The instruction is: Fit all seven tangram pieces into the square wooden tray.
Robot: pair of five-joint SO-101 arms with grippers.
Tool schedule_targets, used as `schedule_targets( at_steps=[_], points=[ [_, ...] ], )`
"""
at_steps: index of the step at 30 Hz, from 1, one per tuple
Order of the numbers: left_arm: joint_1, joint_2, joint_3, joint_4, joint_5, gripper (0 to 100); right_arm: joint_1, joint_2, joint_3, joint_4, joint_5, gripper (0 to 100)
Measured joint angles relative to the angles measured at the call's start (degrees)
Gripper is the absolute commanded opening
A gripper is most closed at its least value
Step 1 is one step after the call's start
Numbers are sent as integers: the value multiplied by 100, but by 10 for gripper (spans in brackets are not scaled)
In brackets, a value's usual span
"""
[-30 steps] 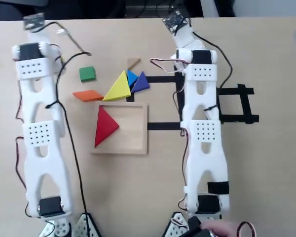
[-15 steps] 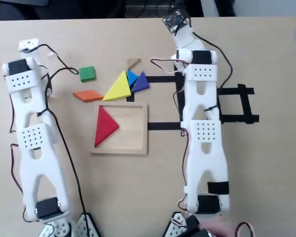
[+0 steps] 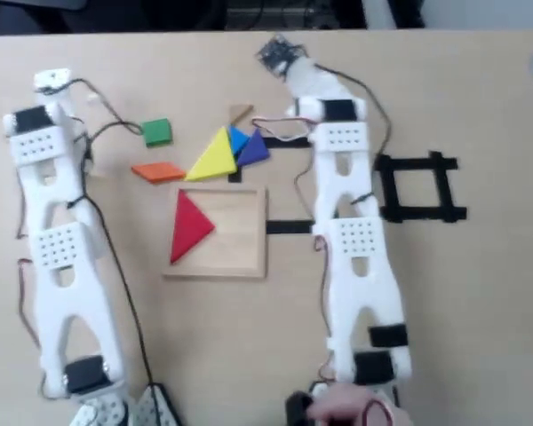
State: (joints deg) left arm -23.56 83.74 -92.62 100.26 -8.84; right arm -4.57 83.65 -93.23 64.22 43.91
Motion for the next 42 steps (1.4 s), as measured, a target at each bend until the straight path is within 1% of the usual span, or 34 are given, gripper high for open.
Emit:
schedule_targets(
  at_steps=[16,19,22,27,30,34,35,37,39,42],
  points=[
    [0,0,18,0,0,35,-18,0,0,-9,-79,11],
    [0,0,18,0,0,35,18,0,0,149,-97,11],
    [0,0,18,0,0,35,237,-123,0,527,-193,11],
    [0,-9,18,0,0,35,677,-818,0,1389,-835,11],
    [35,-9,18,0,-9,35,809,-1319,0,2092,-1125,11],
    [88,-62,-114,9,9,35,985,-1987,0,3262,-1240,11],
    [158,-141,-141,-35,9,35,1011,-2127,0,3429,-1275,11],
    [387,-316,-123,-396,18,35,1116,-2365,-9,3490,-1459,11],
    [721,-527,-123,-695,18,37,1345,-2532,-9,3499,-1785,11],
    [1240,-703,-123,-879,18,40,1688,-2708,-9,3508,-2207,11]
  ],
)
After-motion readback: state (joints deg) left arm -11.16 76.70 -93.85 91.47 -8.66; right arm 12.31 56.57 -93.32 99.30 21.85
